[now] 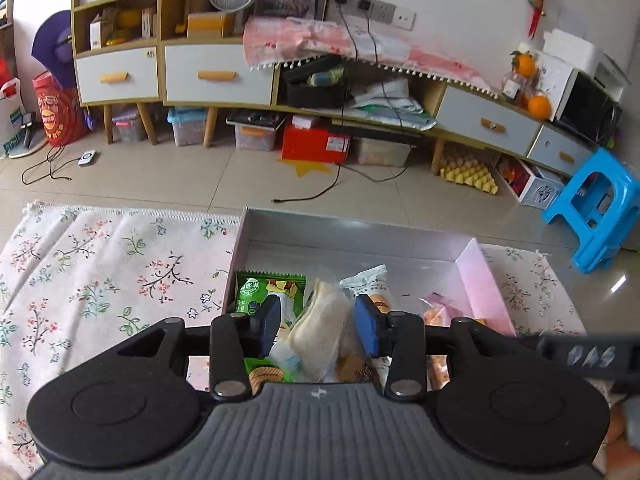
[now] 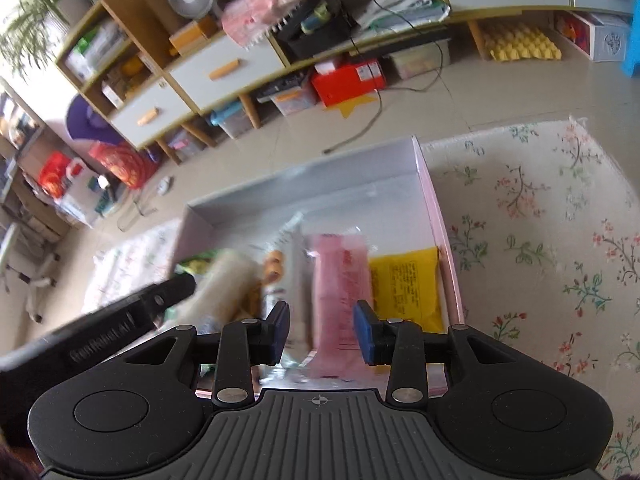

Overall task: Organize snacks
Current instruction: 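Lower the pink pack and white bread pack into the pink box and open both tools, then grasp the orange biscuit pack with the left tool while the right tool grasps a silver bar pack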

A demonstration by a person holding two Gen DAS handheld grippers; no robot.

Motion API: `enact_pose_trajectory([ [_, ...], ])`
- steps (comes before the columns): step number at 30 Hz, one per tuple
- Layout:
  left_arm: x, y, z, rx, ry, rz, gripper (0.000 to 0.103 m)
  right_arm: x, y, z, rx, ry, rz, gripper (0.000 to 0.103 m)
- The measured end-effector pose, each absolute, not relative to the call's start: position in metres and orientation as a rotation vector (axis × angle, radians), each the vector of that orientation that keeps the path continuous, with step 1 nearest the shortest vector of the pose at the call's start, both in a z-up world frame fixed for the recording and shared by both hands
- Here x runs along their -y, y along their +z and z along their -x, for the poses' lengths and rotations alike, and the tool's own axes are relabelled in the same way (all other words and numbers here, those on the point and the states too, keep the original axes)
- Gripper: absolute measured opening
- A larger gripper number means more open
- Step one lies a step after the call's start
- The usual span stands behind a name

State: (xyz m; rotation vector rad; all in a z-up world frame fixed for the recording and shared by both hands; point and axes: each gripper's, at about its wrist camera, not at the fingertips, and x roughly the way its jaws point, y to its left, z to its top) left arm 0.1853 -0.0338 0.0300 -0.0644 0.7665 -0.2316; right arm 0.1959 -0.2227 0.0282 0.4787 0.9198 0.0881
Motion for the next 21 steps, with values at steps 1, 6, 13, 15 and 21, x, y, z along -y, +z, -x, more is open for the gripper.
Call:
enact_pose_trajectory([
  [1, 0.033, 0.032, -0.184, -0.764, -0.228, 0.067, 0.039, 0.223, 0.036, -0.193, -0.908, 0.084, -0.473, 0.036],
  [6, 0.026, 0.04, -0.167, -0.765, -0.21, 0.079, 0.046, 0.232, 0.051, -0.176, -0.889, 0.059, -0.477, 0.043],
  [13, 0.002, 0.047, -0.15, -0.782, -0.148, 0.099, 0.054, 0.243, 0.064, -0.134, -0.898, 0.068, -0.477, 0.043],
  [15, -0.006, 0.043, -0.145, -0.822, -0.142, 0.118, 0.054, 0.245, 0.069, -0.119, -0.887, 0.057, -0.449, 0.044],
  [21, -0.025, 0.046, -0.111, -0.908, -0.109, 0.201, 0.076, 0.261, 0.063, -0.083, -0.931, 0.014, -0.487, 0.051],
])
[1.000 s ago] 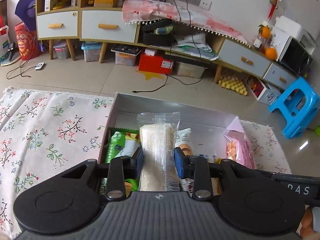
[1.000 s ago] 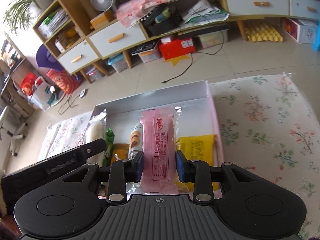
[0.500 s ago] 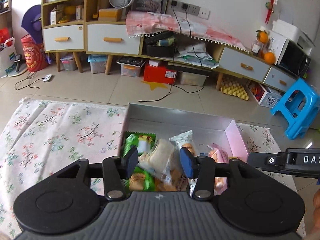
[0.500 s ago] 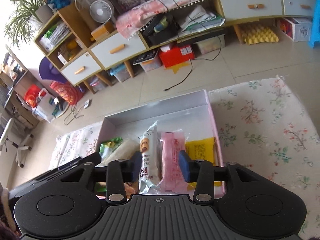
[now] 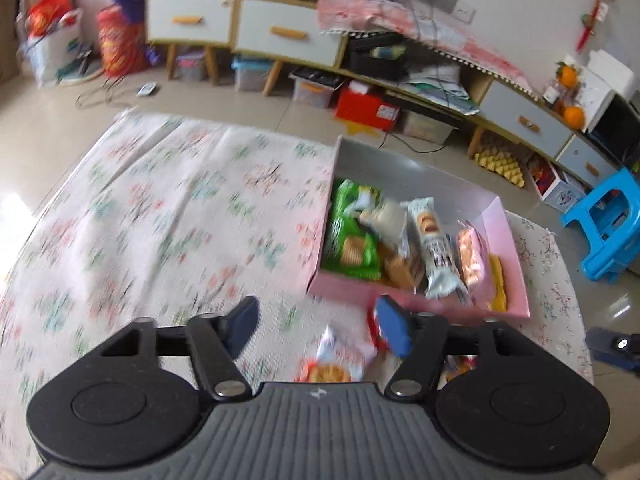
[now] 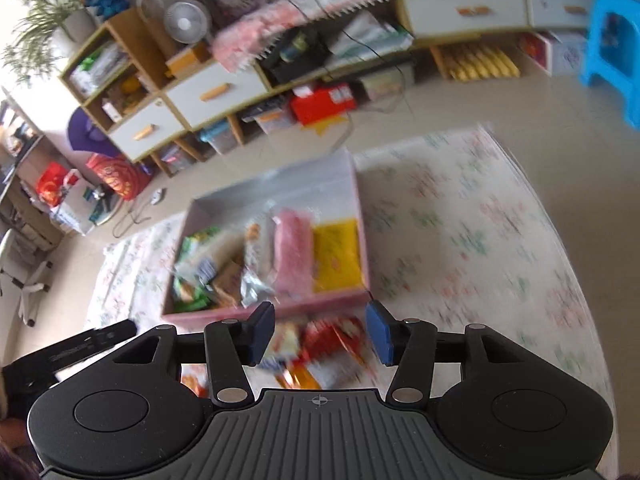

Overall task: Organize snacks
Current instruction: 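Grasp the orange biscuit pack with the left tool while the right tool grasps a silver bar pack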

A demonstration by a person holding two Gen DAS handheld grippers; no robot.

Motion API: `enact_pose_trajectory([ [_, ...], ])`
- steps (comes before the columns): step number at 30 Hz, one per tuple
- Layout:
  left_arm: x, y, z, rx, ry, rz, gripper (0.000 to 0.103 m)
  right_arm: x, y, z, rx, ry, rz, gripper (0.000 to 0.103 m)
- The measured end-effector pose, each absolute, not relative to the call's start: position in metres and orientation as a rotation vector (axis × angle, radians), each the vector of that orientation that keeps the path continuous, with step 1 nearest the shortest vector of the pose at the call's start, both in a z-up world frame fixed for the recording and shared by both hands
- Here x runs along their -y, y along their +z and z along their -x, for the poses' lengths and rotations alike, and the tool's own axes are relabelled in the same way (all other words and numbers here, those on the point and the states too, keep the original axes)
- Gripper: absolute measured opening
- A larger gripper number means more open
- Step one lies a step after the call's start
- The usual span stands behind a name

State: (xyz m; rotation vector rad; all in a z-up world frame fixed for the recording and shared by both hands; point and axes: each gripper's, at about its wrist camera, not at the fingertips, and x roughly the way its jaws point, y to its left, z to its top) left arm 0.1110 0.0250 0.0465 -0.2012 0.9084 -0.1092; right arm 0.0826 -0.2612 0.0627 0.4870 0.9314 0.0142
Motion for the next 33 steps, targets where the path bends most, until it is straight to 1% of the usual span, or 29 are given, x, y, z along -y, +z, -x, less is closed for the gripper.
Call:
enact_pose_trajectory([
  [1, -0.028, 0.049, -0.103, -0.892, -0.131, 0.22, 0.091, 0.262, 0.062, -0.077, -0.935, 0.033, -0.5, 0.051],
  [3, -0.028, 0.053, -0.092, -0.849, -0.166, 0.235, 0.1, 0.256, 0.062, -0.07, -0.938, 0.066, -0.482, 0.051],
  [5, -0.024, 0.049, -0.095, -0.849, -0.157, 0.208, 0.101, 0.24, 0.06, -0.071, -0.934, 0.092, -0.39, 0.054],
  [8, -0.019, 0.033, -0.11, -0.924, -0.131, 0.179, 0.1, 0.208, 0.057, -0.067, -0.83, 0.109, -0.132, 0.054],
  [11, -0.021, 0.021, -0.119, -0.981, -0.139, 0.225, 0.099, 0.175, 0.055, -0.06, -0.749, 0.114, 0.137, 0.054],
  [14, -0.024, 0.014, -0.122, -1.002, -0.141, 0.237, 0.099, 0.15, 0.049, -0.05, -0.703, 0.197, 0.281, 0.053],
  [16, -0.026, 0.013, -0.121, -0.996, -0.138, 0.238, 0.099, 0.14, 0.043, -0.049, -0.71, 0.218, 0.334, 0.052],
  [19, -0.027, 0.01, -0.121, -0.991, -0.128, 0.225, 0.1, 0.141, 0.032, -0.058, -0.775, 0.187, 0.349, 0.051],
  [23, -0.024, 0.003, -0.119, -1.012, -0.116, 0.208, 0.098, 0.167, 0.026, -0.077, -0.846, 0.129, 0.191, 0.05],
  [26, -0.022, -0.001, -0.12, -1.027, -0.127, 0.206, 0.097, 0.181, 0.024, -0.078, -0.857, 0.118, 0.109, 0.05],
  [32, -0.02, -0.003, -0.12, -1.043, -0.135, 0.21, 0.096, 0.139, 0.01, -0.073, -0.76, 0.221, 0.367, 0.05],
  [33, -0.02, -0.003, -0.12, -1.044, -0.133, 0.21, 0.096, 0.132, 0.008, -0.073, -0.748, 0.242, 0.389, 0.049],
])
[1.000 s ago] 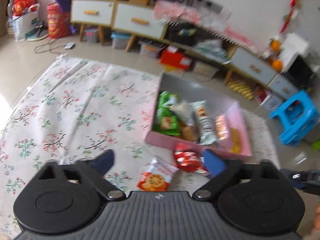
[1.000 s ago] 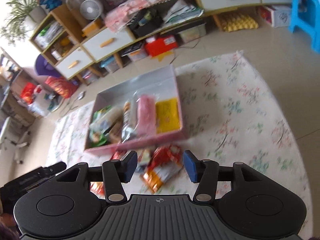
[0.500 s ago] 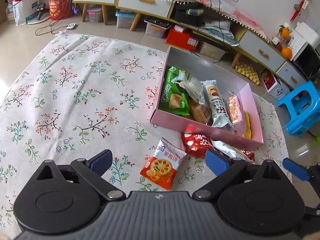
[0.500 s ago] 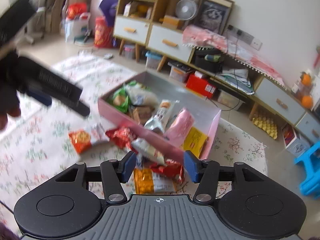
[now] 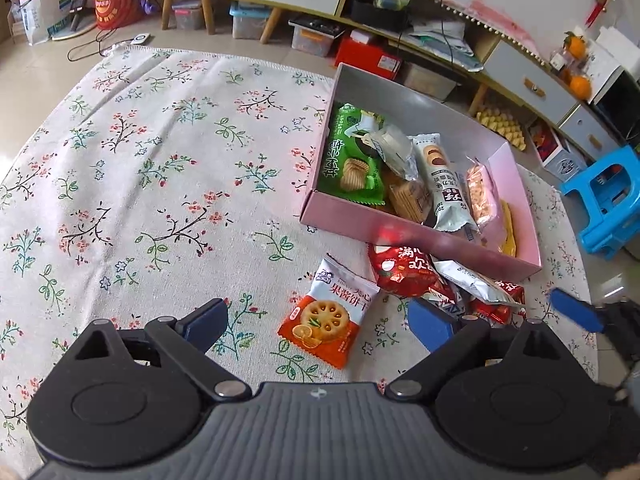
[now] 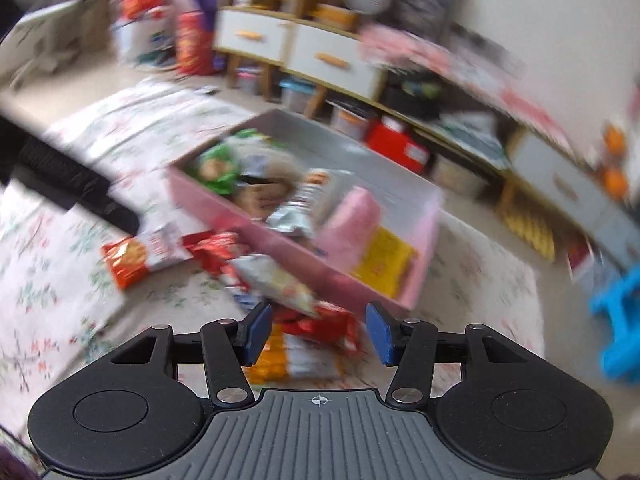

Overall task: Organize snacks
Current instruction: 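Grasp the orange biscuit pack with the left tool while the right tool grasps a silver bar pack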

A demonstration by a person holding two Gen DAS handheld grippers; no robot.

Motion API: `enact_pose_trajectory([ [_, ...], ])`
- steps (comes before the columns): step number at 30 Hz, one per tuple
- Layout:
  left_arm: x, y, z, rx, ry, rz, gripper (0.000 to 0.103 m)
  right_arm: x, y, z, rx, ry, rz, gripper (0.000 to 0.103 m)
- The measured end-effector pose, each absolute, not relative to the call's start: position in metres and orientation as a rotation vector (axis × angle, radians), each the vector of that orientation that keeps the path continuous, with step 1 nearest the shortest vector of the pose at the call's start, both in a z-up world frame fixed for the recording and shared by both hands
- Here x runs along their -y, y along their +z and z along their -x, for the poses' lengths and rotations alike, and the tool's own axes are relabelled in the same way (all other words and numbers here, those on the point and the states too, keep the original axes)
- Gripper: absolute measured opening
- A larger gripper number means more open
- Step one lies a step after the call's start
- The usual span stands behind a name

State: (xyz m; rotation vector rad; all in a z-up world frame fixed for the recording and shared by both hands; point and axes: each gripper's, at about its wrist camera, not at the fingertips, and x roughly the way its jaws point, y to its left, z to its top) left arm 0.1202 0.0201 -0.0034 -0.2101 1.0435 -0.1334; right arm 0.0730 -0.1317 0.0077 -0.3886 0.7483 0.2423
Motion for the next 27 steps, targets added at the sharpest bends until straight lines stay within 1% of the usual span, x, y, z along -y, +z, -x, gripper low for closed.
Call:
enact_pose_trajectory([
  [3, -0.024, -0.003, -0.121, -1.047, -0.125, 0.226, 0.096, 0.115, 0.0, -0.077, -0.686, 0.245, 0.454, 0.048],
  [5, -0.028, -0.004, -0.123, -1.051, -0.111, 0.241, 0.096, 0.108, -0.009, -0.084, -0.702, 0.25, 0.492, 0.031],
  [6, -0.03, -0.005, -0.124, -1.057, -0.104, 0.244, 0.094, 0.108, -0.012, -0.088, -0.729, 0.253, 0.477, 0.019],
  [8, -0.033, -0.008, -0.125, -1.072, -0.099, 0.253, 0.092, 0.115, -0.004, -0.091, -0.75, 0.25, 0.393, 0.014],
  [9, -0.034, -0.009, -0.126, -1.078, -0.102, 0.259, 0.092, 0.12, 0.006, -0.092, -0.752, 0.24, 0.334, 0.01],
  [10, -0.035, -0.01, -0.126, -1.081, -0.106, 0.261, 0.092, 0.128, 0.017, -0.093, -0.754, 0.232, 0.257, 0.007],
  [12, -0.033, -0.011, -0.125, -1.081, -0.115, 0.248, 0.092, 0.146, 0.039, -0.092, -0.759, 0.238, 0.087, 0.006],
  [15, -0.022, -0.016, -0.123, -1.086, -0.134, 0.191, 0.092, 0.168, 0.06, -0.085, -0.753, 0.243, -0.083, 0.006],
  [18, -0.006, -0.025, -0.122, -1.103, -0.159, 0.115, 0.09, 0.185, 0.068, -0.08, -0.76, 0.248, -0.18, 0.006],
  [20, 0.003, -0.032, -0.123, -1.107, -0.161, 0.053, 0.087, 0.192, 0.069, -0.079, -0.759, 0.226, -0.19, 0.006],
  [21, 0.007, -0.036, -0.123, -1.105, -0.161, 0.024, 0.085, 0.195, 0.068, -0.081, -0.76, 0.212, -0.193, 0.006],
  [23, 0.013, -0.043, -0.124, -1.107, -0.159, -0.026, 0.073, 0.2, 0.067, -0.082, -0.764, 0.199, -0.205, 0.006],
  [24, 0.016, -0.044, -0.124, -1.097, -0.157, -0.056, 0.07, 0.202, 0.066, -0.082, -0.767, 0.193, -0.21, 0.006],
  [25, 0.019, -0.044, -0.122, -1.075, -0.151, -0.094, 0.057, 0.202, 0.064, -0.083, -0.769, 0.19, -0.213, 0.006],
  [27, 0.022, -0.042, -0.12, -1.057, -0.173, -0.113, 0.046, 0.202, 0.064, -0.084, -0.77, 0.192, -0.219, 0.006],
])
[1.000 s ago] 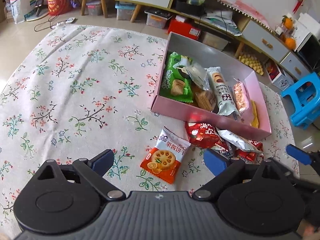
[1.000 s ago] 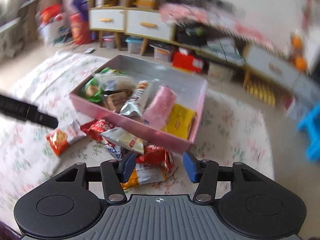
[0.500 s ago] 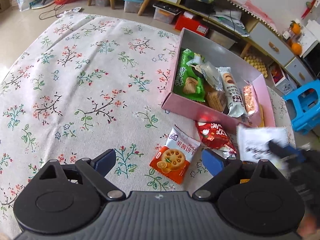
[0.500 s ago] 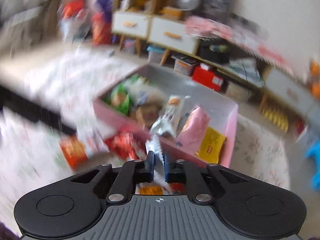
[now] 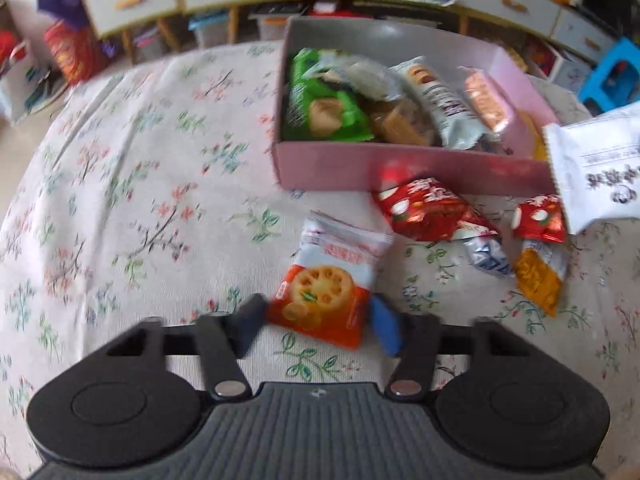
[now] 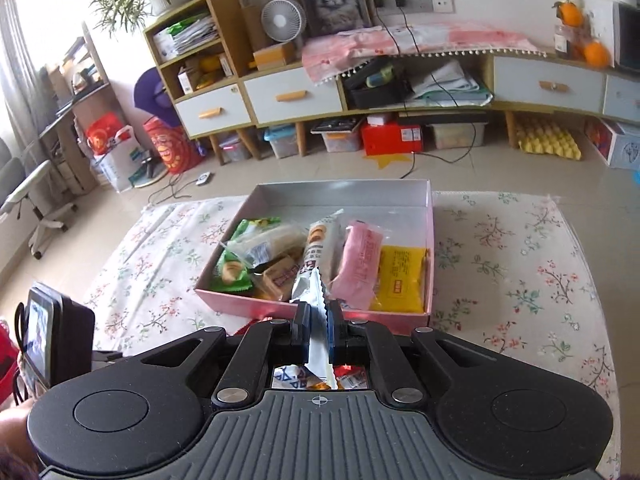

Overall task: Organize snacks
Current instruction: 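Grasp the orange biscuit pack with the left tool while the right tool grasps a silver bar pack, then carry both packs over the pink box and open both tools to drop them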

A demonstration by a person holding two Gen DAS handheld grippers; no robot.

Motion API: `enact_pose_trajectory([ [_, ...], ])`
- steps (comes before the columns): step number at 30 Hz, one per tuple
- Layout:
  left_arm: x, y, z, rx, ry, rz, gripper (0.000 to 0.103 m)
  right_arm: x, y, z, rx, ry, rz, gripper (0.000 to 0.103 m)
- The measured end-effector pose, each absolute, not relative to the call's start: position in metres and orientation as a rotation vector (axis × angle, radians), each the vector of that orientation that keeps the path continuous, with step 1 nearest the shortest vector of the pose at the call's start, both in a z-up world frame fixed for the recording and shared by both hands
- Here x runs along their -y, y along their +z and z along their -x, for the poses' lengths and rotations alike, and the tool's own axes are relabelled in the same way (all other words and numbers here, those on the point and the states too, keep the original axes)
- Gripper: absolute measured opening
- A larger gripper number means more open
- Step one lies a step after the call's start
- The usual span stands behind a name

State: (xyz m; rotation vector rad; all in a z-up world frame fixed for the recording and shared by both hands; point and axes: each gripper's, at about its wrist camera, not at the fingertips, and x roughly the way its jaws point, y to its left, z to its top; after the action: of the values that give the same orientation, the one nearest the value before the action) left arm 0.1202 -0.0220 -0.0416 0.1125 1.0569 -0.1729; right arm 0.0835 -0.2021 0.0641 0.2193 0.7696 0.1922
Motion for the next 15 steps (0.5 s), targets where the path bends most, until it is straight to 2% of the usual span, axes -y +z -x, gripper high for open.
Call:
enact_pose_trajectory([
  [2, 0.017, -0.037, -0.121, -1.069, -0.175, -0.067, 0.044, 0.203, 0.066, -0.083, -0.764, 0.191, -0.225, 0.006],
  [4, 0.011, -0.032, -0.122, -1.076, -0.188, -0.029, 0.036, 0.205, 0.068, -0.081, -0.757, 0.183, -0.231, 0.006],
  [15, -0.018, 0.003, -0.122, -0.984, -0.247, 0.156, 0.035, 0.234, 0.067, -0.087, -0.753, 0.101, -0.31, 0.006],
])
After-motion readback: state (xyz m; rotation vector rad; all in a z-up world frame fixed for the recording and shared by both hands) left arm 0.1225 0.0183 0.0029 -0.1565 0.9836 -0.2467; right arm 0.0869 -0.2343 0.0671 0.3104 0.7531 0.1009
